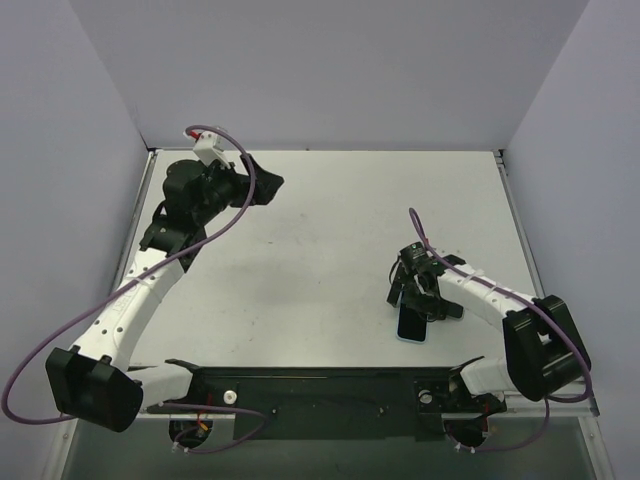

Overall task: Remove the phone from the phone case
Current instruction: Pick up the phone at the center of the board, then adjust the phone.

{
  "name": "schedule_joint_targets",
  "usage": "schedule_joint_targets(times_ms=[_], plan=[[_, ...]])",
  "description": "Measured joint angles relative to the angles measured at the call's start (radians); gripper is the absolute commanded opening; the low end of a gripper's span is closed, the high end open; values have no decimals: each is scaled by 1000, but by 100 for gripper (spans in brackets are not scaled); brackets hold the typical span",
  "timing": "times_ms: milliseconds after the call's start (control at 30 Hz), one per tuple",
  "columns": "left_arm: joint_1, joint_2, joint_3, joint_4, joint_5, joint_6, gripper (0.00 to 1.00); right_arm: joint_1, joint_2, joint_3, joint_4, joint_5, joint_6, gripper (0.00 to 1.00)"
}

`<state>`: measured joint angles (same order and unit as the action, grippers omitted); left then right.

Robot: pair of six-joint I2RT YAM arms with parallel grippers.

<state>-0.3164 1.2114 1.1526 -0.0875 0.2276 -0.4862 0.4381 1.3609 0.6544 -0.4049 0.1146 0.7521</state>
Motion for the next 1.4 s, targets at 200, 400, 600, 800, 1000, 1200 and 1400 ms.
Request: schedule_joint_targets(times_ms=[200,400,600,800,1000,1200,1400], plan=[[0,3,0,0,39,-1,94,-6,31,6,9,-11,-1,72],[0,3,0,0,74,0,93,0,46,21,4,-13,-10,43],[0,3,0,2,101,-1,93,29,62,36,14,-5,-16,12],[-1,5,0,8,144,-3,84,27,29,27,31,-21,-2,0],[-13,45,-8,78,224,-39,84,-48,-126,-26,111,-133,68,0],[-86,111,-10,80,253,-50,80,-140,-269,-76,185,-238,186,0],[-192,147,-10,76,256,-29,92,-148,-344,-90,362,-304,403,0]])
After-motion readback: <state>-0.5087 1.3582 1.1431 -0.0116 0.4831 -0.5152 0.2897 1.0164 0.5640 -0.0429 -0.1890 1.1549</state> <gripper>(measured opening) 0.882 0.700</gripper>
